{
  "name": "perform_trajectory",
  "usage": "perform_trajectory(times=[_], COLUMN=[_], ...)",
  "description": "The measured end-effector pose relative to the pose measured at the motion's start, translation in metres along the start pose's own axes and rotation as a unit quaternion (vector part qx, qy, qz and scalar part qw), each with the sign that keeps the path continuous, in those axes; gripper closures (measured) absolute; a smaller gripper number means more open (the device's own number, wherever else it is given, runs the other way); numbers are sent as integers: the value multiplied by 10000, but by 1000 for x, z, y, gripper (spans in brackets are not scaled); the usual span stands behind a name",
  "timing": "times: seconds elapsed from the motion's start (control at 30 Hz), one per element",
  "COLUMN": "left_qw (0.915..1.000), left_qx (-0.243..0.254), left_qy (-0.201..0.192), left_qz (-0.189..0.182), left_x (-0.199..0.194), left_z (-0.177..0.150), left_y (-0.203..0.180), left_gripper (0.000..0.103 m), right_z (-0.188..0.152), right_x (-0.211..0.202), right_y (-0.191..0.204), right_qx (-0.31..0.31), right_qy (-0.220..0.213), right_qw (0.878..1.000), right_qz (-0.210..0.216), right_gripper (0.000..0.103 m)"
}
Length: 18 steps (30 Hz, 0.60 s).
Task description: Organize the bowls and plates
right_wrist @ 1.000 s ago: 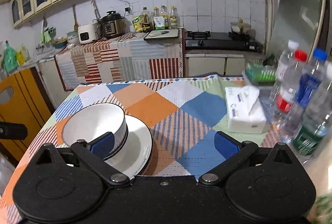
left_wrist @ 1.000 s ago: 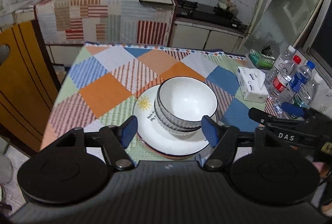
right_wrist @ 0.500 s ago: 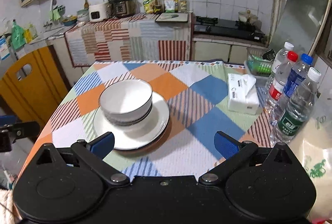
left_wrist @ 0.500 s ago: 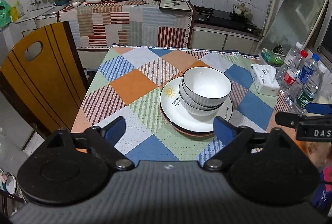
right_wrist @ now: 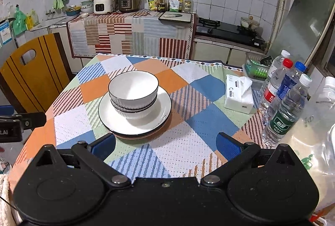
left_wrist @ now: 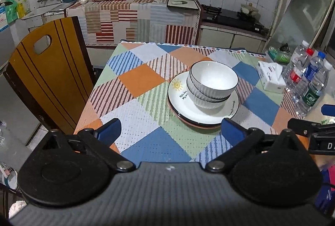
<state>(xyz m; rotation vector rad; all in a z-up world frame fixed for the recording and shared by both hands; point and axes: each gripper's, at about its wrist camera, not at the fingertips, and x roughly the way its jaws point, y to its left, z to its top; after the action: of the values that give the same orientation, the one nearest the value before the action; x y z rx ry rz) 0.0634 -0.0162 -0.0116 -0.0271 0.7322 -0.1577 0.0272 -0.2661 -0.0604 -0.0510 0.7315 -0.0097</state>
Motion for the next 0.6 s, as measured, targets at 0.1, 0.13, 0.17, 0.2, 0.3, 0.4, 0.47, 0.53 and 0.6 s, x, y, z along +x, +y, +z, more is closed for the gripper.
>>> perform_trajectory(times=[0.1, 0.13, 0.17, 0.2, 0.3, 0.4, 0.47, 0.53, 0.6], left_qw=[10000, 10000, 9999, 9999, 9998, 9999, 10000, 10000, 9999], left_qx=[65, 78, 91, 106, 141, 107, 64, 87, 106], left_qy=[31, 38, 45, 52, 49, 33, 42, 9, -24], left_qz=[-2, 6, 29, 53, 126, 95, 31, 5, 0], left_x=[-1, -2, -2, -3, -4, -6, -6, -8, -9], left_z=[-2, -2, -3, -2, -3, -6, -7, -7, -7], left_y=[-2, -2, -3, -3, -5, -5, -3, -4, -5], left_gripper=[0, 0, 0, 0, 0, 0, 0, 0, 0], right_z=[-3, -4, -4, -5, -7, -10, -11, -11, -11], right_x=[0, 0, 0, 0, -4, -8, -9, -10, -11], right_y=[3, 4, 5, 6, 9, 14, 17, 19, 22], right_qx=[-44, -52, -62, -70, -90, -124, -162, -203, -231], right_qy=[36, 47, 61, 72, 130, 128, 130, 114, 83], right_qw=[10000, 10000, 10000, 9999, 9998, 9998, 9998, 9997, 9997], right_qz=[-19, -28, -38, -49, -72, -55, -31, -41, -62], right_gripper=[0, 0, 0, 0, 0, 0, 0, 0, 0])
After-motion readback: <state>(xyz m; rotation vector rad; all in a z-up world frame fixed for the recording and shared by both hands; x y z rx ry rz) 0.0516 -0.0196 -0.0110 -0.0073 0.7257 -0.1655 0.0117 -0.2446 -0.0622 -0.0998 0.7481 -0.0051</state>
